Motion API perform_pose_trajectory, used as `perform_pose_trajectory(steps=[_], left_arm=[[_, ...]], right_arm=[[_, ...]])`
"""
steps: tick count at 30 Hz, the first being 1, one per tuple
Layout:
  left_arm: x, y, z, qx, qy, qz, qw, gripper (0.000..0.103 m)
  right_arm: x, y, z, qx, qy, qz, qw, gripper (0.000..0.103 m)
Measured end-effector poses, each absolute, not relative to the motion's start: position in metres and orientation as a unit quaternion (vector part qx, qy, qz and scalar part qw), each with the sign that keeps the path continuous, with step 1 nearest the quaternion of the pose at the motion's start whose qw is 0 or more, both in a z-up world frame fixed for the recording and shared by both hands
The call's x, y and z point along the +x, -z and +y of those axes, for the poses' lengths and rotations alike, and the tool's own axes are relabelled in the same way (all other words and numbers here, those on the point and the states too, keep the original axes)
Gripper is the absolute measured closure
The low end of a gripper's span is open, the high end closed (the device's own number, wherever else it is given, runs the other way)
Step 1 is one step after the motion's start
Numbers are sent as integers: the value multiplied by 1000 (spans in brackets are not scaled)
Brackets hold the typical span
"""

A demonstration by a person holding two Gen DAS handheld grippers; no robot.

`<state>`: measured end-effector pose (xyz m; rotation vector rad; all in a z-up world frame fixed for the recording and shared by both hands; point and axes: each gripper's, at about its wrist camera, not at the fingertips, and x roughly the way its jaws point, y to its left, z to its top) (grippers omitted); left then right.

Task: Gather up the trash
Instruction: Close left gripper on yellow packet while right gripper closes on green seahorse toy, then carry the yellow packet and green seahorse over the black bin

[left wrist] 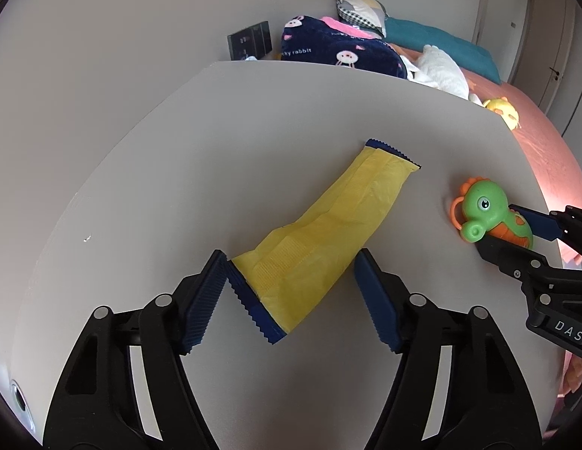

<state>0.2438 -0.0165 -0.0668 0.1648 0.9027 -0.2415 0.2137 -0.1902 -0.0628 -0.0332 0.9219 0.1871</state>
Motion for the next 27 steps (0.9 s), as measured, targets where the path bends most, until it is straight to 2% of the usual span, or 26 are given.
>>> perform_pose_trajectory(steps=[3,5,8,27], left_arm=[[241,66,-18,91,106,428,893,53],[238,65,-20,95,107,426,893,71],[234,63,-24,102,102,419,896,76],[173,20,-45,60,92,396,912,76]], right_arm=[[213,63,-191,-13,-91,445,891,54],[213,62,-193,-9,-91,445,891,54],[213,61,-195,-3,-92,445,891,54],[166,14,-242,28,-91,415,905,54]])
